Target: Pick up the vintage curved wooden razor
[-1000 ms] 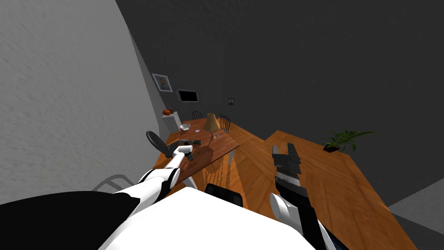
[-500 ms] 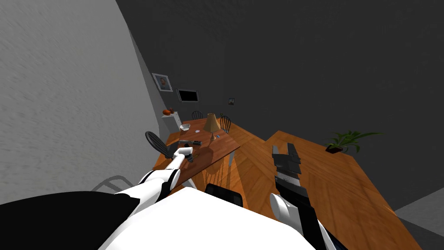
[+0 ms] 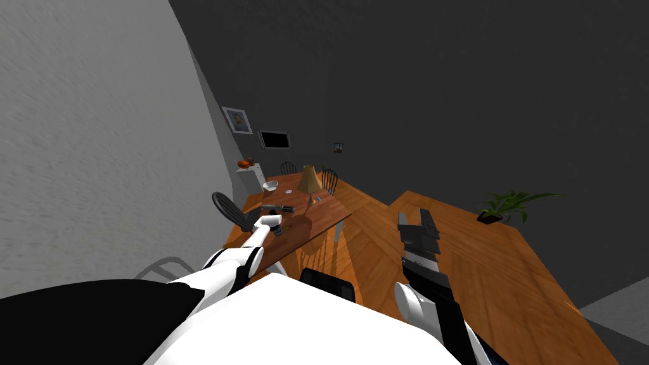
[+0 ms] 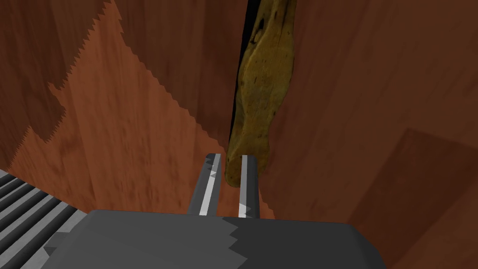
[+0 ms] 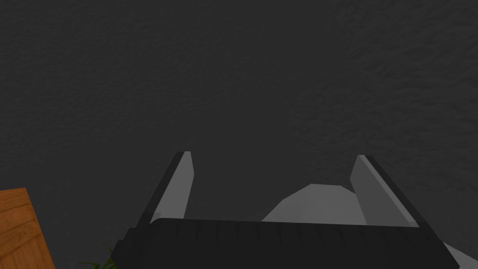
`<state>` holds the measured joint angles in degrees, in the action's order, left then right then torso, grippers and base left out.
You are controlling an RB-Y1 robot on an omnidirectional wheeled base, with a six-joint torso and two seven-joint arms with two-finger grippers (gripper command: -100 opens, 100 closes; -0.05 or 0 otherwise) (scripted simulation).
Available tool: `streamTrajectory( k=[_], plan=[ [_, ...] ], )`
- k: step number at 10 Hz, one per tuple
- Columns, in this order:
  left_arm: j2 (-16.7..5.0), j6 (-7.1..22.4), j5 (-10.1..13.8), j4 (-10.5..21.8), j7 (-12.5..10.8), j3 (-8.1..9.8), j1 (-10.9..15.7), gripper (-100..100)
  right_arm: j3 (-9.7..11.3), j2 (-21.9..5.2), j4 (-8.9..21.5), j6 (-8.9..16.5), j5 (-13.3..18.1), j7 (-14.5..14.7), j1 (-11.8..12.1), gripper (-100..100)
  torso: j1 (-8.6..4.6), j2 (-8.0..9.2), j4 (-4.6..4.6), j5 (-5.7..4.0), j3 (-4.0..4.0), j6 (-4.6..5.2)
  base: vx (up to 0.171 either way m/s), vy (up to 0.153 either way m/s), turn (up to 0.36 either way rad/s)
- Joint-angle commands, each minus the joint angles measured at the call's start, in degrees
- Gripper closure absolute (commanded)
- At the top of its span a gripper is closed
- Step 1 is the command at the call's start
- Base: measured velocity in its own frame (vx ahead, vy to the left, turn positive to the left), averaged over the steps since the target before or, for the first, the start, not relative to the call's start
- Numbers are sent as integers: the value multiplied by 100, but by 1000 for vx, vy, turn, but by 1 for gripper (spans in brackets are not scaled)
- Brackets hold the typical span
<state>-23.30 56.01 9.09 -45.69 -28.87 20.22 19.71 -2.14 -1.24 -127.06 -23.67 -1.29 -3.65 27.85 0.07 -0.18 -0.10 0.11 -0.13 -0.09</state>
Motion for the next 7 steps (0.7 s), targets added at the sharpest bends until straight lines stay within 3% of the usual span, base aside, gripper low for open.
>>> streamTrajectory(
  k=[1,2,3,5,6,7],
  plan=[
    [0,0,0,0,0,0,0,100,0,0,0,0,0,0,0,0,0,0,0,0,0,0,0,0,0],
    [1,0,0,0,1,-1,0,0,0,0,0,0,0,0,0,0,0,-1,0,0,-1,-1,0,0,0],
    [-36,178,4,-112,-31,8,28,100,0,0,0,0,0,0,0,0,1,-1,0,0,-1,-1,-29,-12,-28],
    [-87,354,9,-211,-55,18,74,100,0,0,0,0,0,0,-1,0,-8,17,4,-3,9,-3,-55,-19,-26],
    [-75,257,12,-132,-34,14,75,100,0,0,0,0,0,0,-1,0,-10,21,6,-5,13,-3,-24,-9,-5],
    [-82,274,13,-130,-34,15,84,0,0,0,0,0,0,0,0,0,-6,13,3,-3,8,-5,0,0,0]
  ],
)
